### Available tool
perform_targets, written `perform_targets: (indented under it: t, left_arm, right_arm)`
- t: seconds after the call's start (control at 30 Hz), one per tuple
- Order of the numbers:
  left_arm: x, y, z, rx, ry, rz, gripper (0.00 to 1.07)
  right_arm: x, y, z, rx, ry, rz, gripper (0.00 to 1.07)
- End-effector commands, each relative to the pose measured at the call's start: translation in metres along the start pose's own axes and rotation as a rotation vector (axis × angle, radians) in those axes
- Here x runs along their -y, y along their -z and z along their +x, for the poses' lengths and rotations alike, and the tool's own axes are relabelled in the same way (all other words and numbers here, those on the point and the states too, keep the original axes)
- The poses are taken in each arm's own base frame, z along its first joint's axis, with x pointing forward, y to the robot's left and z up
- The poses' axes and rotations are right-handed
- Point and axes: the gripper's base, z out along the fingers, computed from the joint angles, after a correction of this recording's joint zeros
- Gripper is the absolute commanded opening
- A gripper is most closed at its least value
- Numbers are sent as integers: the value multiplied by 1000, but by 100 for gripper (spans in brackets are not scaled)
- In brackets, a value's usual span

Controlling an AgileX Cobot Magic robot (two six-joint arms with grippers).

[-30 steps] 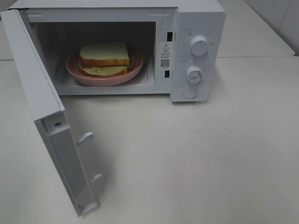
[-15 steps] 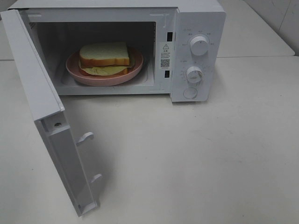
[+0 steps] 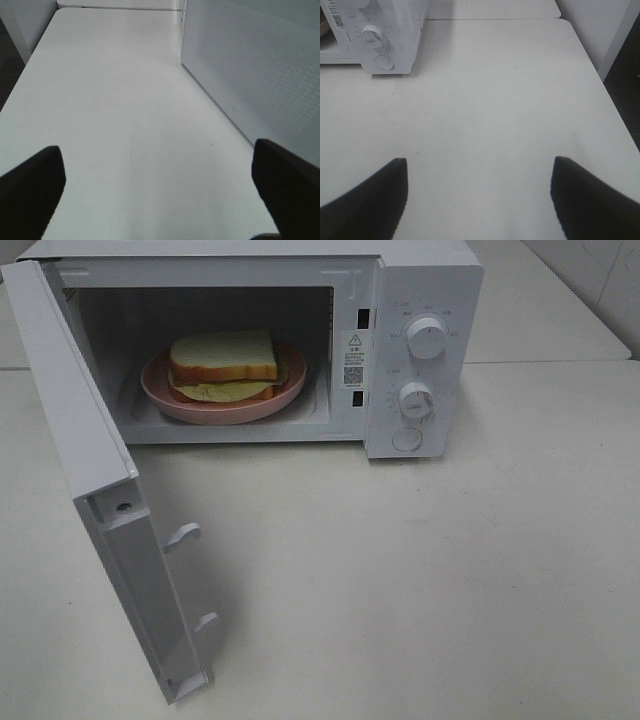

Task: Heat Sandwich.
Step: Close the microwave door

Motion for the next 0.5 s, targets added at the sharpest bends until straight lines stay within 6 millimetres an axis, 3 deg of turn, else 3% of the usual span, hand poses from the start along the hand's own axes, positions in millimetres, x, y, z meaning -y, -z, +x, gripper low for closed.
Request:
perform_targets:
  t: [0.03,0.5]
  left_arm:
    - [0,0,0,12,3,9,96]
    - [0,0,0,12,3,9,96]
  right_arm:
    - [0,3,2,32,-2,4,76]
    - [0,3,2,32,-2,4,76]
